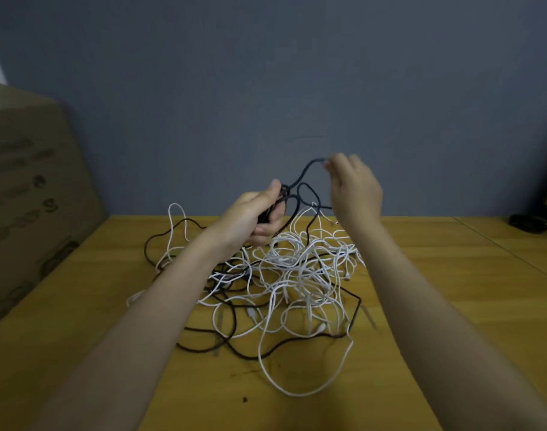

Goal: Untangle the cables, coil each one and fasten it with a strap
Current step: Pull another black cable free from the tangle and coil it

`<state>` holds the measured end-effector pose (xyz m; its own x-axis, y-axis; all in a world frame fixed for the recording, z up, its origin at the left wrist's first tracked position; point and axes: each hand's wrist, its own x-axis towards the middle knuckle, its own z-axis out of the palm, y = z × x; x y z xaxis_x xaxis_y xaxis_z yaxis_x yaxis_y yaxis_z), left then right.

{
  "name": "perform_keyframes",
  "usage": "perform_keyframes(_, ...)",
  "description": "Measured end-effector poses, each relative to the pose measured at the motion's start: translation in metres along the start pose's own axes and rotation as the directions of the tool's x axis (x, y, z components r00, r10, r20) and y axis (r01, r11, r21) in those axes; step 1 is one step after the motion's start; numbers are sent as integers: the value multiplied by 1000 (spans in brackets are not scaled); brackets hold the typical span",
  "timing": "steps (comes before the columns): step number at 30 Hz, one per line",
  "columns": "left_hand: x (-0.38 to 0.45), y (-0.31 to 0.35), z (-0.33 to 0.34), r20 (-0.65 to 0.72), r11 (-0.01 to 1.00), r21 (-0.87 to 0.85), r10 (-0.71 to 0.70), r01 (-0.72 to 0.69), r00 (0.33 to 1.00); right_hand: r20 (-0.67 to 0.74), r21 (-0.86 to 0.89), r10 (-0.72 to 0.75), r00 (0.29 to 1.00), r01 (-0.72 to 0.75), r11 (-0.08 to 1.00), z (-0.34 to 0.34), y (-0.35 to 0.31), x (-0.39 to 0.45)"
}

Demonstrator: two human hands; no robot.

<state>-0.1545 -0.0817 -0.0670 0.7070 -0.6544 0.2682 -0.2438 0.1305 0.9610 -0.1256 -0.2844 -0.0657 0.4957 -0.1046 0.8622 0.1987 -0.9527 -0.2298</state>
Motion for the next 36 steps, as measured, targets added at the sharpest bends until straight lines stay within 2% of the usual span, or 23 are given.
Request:
perform_keyframes(3, -2, 2, 1, -97, 989, -130, 57, -70, 994, 303, -49, -148, 942, 170, 984, 29, -9, -34)
perform_keyframes(5, 0, 1, -2, -195, 982, -156, 75, -107, 978, 380, -25, -231, 896, 260, 965, 41, -22, -59)
perform_keyframes(6, 1, -1, -4, -245, 978, -165, 84, -127, 966, 392, 11, -243, 887, 260, 966, 44, -27, -69)
perform_keyframes(9, 8, -7, -12, -392, 979, -105, 120, -174, 912, 444, 300, -242, 863, 112, 947, 46, -37, -98)
perform_keyframes(11, 13, -12, -17, -483, 989, 5, 130, -145, 866, 587, 476, -241, 773, -89, 875, 41, -42, -111)
perform_keyframes(12, 16, -15, -19, -515, 991, 80, 137, -111, 846, 624, 500, -256, 738, -125, 857, 40, -44, -115)
perform_keyframes(14, 20, -21, -24, -516, 952, 305, 177, -13, 838, 618, 499, -300, 726, -68, 864, 38, -45, -115)
perform_keyframes(16, 21, -28, -28, -434, 797, 592, 189, 120, 881, 578, 502, -353, 736, 21, 865, 35, -45, -108)
perform_keyframes(18, 19, -33, -33, -343, 535, 813, 122, 229, 931, 504, 466, -370, 780, 115, 877, 31, -42, -97)
perform_keyframes(19, 17, -35, -36, -317, 419, 871, 82, 256, 945, 443, 437, -373, 815, 167, 884, 29, -39, -90)
perform_keyframes(20, 16, -36, -39, -308, 345, 897, 45, 275, 950, 376, 400, -385, 843, 227, 888, 27, -36, -82)
perform_keyframes(21, 15, -37, -42, -308, 316, 904, 20, 287, 951, 325, 350, -401, 857, 285, 892, 26, -33, -74)
perform_keyframes(22, 14, -37, -44, -306, 333, 899, 10, 285, 952, 302, 294, -405, 863, 320, 901, 27, -29, -66)
perform_keyframes(24, 11, -33, -47, -278, 468, 852, 27, 234, 960, 327, 219, -342, 881, 281, 934, 29, -19, -51)
perform_keyframes(26, 7, -20, -48, -216, 580, 797, 14, 168, 976, 403, 213, -186, 896, 106, 971, 35, -8, -40)
perform_keyframes(28, 4, -8, -48, -157, 601, 786, -39, 148, 987, 469, 238, -17, 883, -107, 965, 42, -2, -32)
perform_keyframes(29, 4, -4, -48, -137, 622, 771, -45, 135, 989, 471, 219, 41, 881, -162, 962, 47, -1, -30)
perform_keyframes(31, 6, 4, -49, -112, 762, 642, -10, 80, 994, 448, 156, 154, 881, -246, 957, 53, -3, -27)
perform_keyframes(33, 10, 14, -48, -130, 904, 428, 66, -4, 989, 448, 200, 288, 846, -409, 890, 57, -5, -23)
perform_keyframes(36, 21, 28, -48, -245, 928, 364, 174, -76, 954, 509, 382, 423, 750, -637, 669, 54, -10, -5)
